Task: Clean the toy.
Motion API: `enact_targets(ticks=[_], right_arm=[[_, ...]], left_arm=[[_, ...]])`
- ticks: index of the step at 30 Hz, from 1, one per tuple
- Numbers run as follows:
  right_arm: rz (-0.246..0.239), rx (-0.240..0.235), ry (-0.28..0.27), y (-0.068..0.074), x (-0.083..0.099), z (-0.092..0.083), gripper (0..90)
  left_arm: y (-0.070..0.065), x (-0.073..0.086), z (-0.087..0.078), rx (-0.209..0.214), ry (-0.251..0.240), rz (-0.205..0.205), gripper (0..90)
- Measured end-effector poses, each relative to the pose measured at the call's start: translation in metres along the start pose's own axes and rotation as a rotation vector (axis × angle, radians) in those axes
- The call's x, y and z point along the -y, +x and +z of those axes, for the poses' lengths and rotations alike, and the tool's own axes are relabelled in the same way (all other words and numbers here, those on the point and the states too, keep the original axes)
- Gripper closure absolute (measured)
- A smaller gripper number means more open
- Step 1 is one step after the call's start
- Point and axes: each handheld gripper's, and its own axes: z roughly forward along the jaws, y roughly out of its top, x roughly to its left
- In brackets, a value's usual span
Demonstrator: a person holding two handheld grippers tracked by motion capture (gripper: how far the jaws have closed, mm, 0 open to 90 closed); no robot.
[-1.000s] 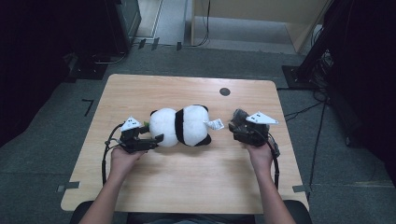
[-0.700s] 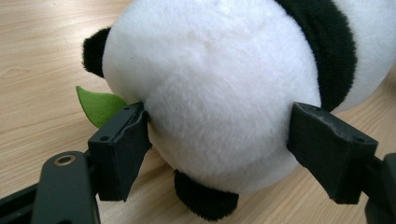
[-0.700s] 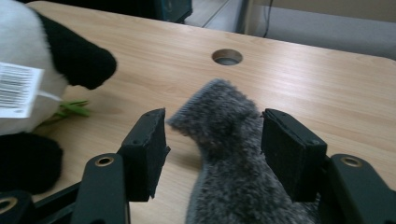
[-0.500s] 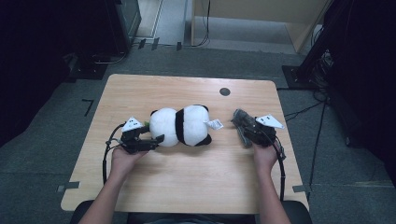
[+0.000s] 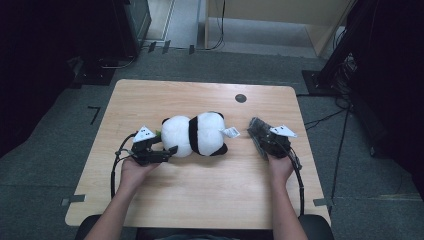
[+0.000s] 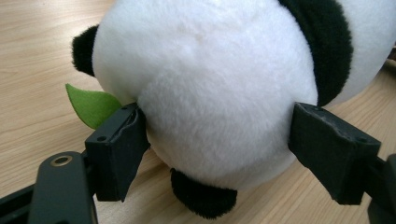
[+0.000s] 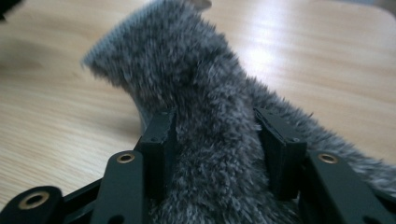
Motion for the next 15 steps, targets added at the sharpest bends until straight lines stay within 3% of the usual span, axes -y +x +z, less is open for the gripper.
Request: enact_targets(ticks=[2,6,9,15], right_arm=[[-0.006,0.014,0.048,0.0008,0.0014,0.003,54.4],[-0.016,0.022,0.081,0.0024,0.0019,0.0042,55.8],[0.016,0.006,0.089,-0.0012,0.0017,0.005,53.6],[0.002,0.017,0.09,0.0019,0.002,0.0045,51.6]], left_arm=[[0.0002,0.0001,0.0001,0.002,0.0,0.0,19.2],[0.0008,0.0006,0.0002,0.004,-0.003,0.008,19.2],[0.0012,0.0009,0.0008,0.005,-0.012,0.007,19.2],[0.0012,0.0018,0.0002,-0.001,-0.008,0.006,19.7]])
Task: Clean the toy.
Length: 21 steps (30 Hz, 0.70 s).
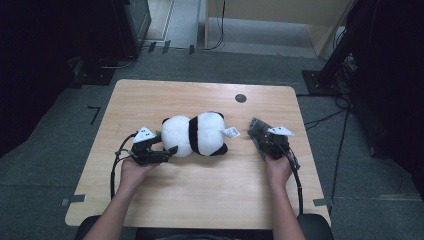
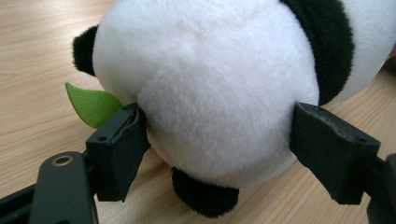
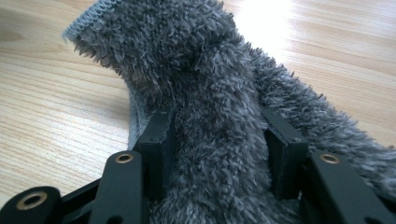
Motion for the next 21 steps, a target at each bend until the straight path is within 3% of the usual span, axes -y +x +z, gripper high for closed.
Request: enact_targets(ticks=[7,12,16,21], right_arm=[[-0.002,-0.002,-0.007,0.002,0.0,0.0,70.8],[0.08,-0.032,-0.007,-0.004,-0.002,-0.004,75.5],[0.073,-0.042,-0.018,-0.004,-0.009,-0.012,75.7],[0.051,-0.096,-0.016,0.001,-0.022,-0.022,75.9]], left_arm=[[0.0,0.003,0.0,-0.005,-0.022,-0.005,20.4],[0.0,0.002,-0.001,-0.021,-0.022,0.008,19.2],[-0.003,-0.001,-0.001,-0.047,0.0,0.016,15.9],[-0.002,-0.003,-0.002,-0.039,-0.01,0.006,15.3]])
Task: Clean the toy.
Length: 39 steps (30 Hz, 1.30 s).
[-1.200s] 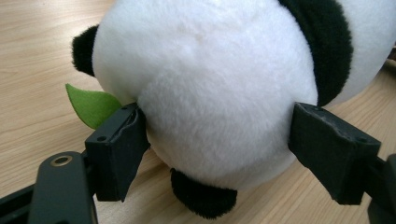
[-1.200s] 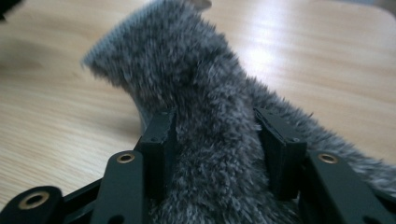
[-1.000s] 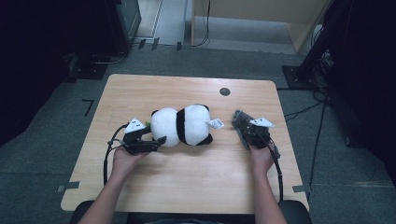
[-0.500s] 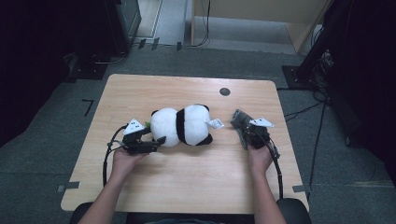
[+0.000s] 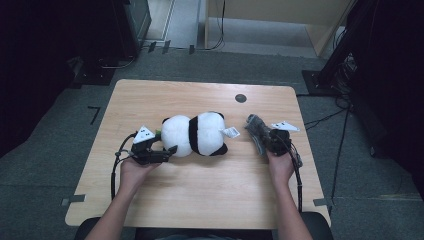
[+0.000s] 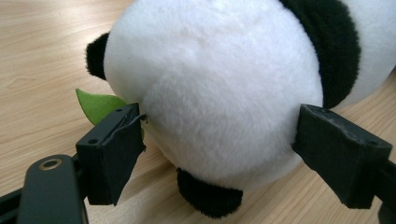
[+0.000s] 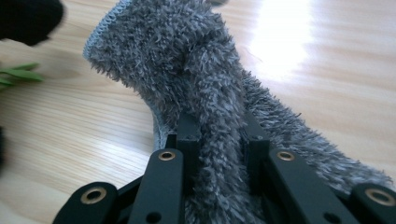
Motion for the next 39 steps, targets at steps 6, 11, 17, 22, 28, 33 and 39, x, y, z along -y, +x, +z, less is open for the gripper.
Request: enact_targets(ticks=[6,11,17,22,28,33,39], right_arm=[[-0.021,-0.048,-0.013,0.011,-0.018,-0.011,76.0],[-0.037,-0.1,-0.027,0.02,-0.037,-0.02,75.6],[-0.081,-0.145,-0.035,0.035,-0.062,-0.028,75.2],[-0.126,-0.175,-0.037,0.051,-0.085,-0.03,75.1],[-0.177,-0.225,-0.033,0.076,-0.111,-0.029,74.6],[-0.24,-0.281,-0.013,0.105,-0.129,-0.021,74.6],[-0.285,-0.327,-0.005,0.135,-0.144,-0.011,74.5]], left_arm=[[0.003,0.0,0.0,0.011,-0.003,-0.027,15.3],[0.001,0.002,0.002,0.0,-0.02,0.022,15.6],[0.002,0.002,0.002,0.005,-0.023,0.001,15.9],[0.002,0.003,0.002,0.004,-0.028,-0.003,15.9],[0.003,0.005,0.003,0.01,-0.035,-0.009,15.9],[0.002,0.005,0.002,0.002,-0.033,-0.009,15.9],[0.003,0.005,0.003,0.001,-0.035,-0.002,15.9]])
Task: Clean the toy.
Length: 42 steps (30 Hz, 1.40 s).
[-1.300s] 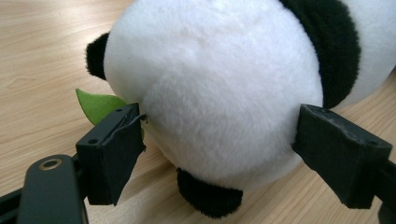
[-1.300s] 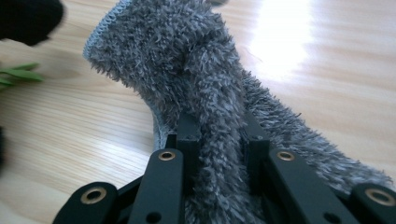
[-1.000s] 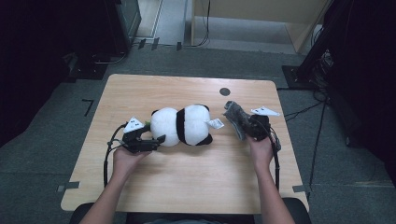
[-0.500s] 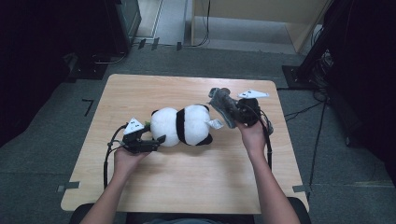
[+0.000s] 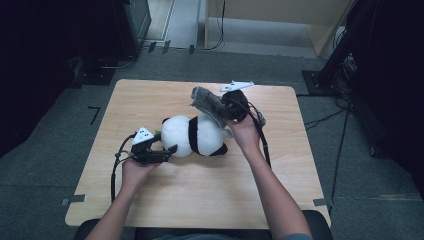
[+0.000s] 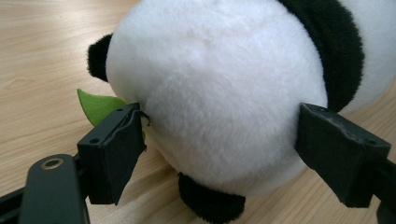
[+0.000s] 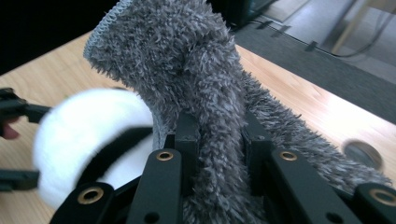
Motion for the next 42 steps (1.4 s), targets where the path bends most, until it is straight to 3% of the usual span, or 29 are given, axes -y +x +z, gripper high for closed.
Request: enact_targets(ticks=[7,12,15,20,23,31,35,38,42], right_arm=[[-0.064,-0.064,0.048,0.025,-0.027,0.031,74.3],[-0.123,-0.1,0.089,0.045,-0.041,0.059,74.3],[-0.131,-0.121,0.113,0.054,-0.046,0.077,74.3],[-0.153,-0.155,0.171,0.065,-0.044,0.1,74.4],[-0.178,-0.146,0.212,0.069,-0.038,0.109,74.7],[-0.158,-0.158,0.206,0.067,-0.032,0.11,75.1],[-0.146,-0.16,0.2,0.066,-0.029,0.111,75.2],[-0.147,-0.154,0.199,0.066,-0.029,0.111,75.2],[-0.161,-0.151,0.204,0.063,-0.031,0.109,74.9]], left_arm=[[0.0,-0.001,0.0,-0.004,0.004,0.003,16.9],[-0.001,-0.001,-0.001,-0.006,0.0,0.0,23.8],[-0.001,-0.002,-0.002,-0.012,-0.002,0.004,23.8],[0.002,-0.004,0.001,0.008,0.019,-0.056,18.7],[0.003,-0.004,0.003,0.007,0.019,-0.045,15.4],[0.01,0.001,0.015,0.07,-0.009,-0.043,9.8],[0.01,0.001,0.016,0.084,0.0,-0.049,20.6],[0.007,0.0,0.014,0.07,0.013,-0.057,34.4],[0.005,-0.001,0.012,0.053,0.021,-0.06,43.1]])
